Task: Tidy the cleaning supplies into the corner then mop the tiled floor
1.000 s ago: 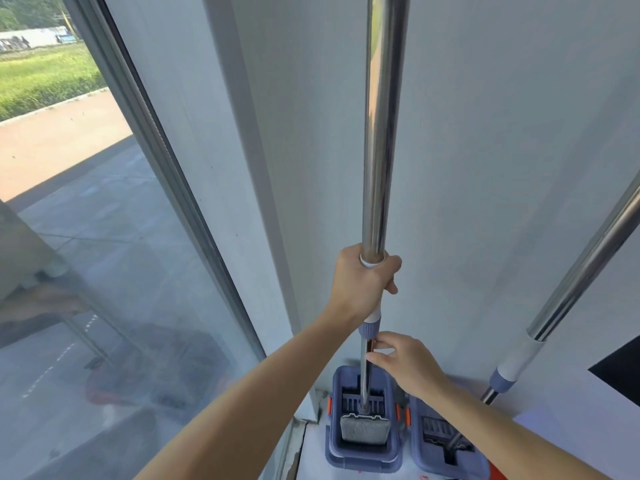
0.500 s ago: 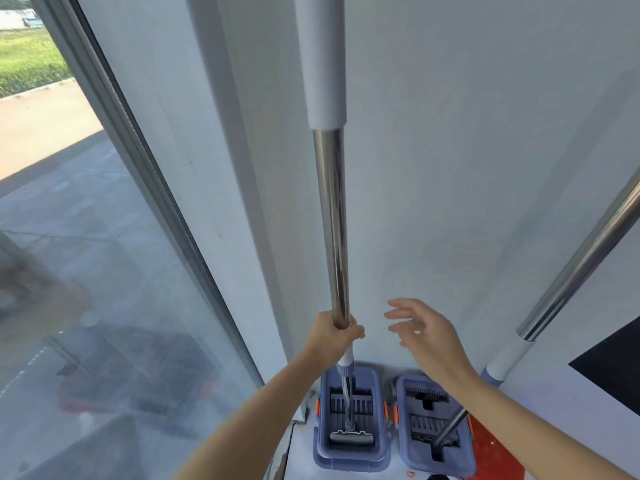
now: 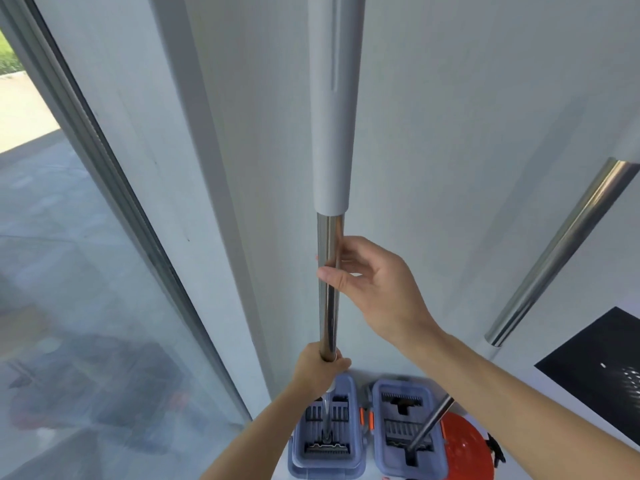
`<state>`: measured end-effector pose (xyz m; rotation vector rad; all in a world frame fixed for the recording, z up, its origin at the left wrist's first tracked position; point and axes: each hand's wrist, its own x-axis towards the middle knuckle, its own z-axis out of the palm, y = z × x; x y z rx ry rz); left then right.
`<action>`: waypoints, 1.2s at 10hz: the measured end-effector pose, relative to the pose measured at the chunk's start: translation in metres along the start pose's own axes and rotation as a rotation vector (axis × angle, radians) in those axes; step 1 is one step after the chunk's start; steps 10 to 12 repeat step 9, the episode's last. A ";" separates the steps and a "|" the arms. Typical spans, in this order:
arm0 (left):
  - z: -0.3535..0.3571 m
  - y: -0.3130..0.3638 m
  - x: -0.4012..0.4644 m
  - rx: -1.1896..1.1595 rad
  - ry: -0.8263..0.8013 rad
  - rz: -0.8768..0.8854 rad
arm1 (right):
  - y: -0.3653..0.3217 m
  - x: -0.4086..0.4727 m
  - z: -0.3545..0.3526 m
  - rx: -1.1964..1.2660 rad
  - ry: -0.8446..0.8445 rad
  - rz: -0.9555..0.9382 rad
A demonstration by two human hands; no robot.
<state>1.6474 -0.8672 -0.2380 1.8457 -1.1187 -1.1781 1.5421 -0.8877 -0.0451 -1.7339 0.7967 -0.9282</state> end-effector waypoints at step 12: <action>-0.079 0.097 -0.115 0.335 0.434 0.420 | -0.020 -0.048 -0.025 -0.389 0.005 -0.029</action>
